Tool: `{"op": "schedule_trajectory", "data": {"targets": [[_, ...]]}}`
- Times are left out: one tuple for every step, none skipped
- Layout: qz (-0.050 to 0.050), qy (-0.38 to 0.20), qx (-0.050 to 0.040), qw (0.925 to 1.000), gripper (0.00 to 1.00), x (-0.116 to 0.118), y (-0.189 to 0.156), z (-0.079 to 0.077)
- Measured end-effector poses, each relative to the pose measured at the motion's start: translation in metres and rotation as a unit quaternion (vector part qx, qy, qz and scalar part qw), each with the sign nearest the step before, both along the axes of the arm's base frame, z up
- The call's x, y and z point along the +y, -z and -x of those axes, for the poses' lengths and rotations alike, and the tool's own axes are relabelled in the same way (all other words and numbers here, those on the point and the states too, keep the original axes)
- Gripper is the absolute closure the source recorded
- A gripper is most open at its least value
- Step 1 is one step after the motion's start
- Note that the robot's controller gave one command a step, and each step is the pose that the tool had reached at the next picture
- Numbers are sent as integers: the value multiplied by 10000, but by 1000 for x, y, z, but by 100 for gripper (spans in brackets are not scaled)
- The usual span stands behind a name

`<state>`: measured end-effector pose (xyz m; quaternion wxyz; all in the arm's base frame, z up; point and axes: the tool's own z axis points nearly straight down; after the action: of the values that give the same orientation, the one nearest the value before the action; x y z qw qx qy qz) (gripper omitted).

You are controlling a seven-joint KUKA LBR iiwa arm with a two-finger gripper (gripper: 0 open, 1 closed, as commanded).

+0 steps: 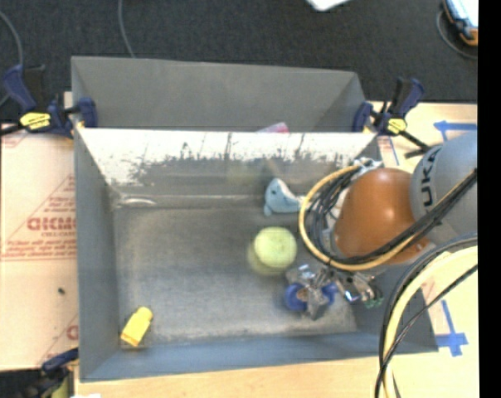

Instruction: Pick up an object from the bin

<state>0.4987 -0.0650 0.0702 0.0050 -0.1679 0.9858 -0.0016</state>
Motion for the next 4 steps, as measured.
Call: {"op": "schedule_trajectory", "data": {"targets": [[-2,-112,10,9999,100,-2,0,12],[-4,-60,-11,10000,100,-9,0,-5],[-3,-66,-11,10000,100,-9,0,-5],[-5,-165,-38,9999,100,-11,0,-10]]}}
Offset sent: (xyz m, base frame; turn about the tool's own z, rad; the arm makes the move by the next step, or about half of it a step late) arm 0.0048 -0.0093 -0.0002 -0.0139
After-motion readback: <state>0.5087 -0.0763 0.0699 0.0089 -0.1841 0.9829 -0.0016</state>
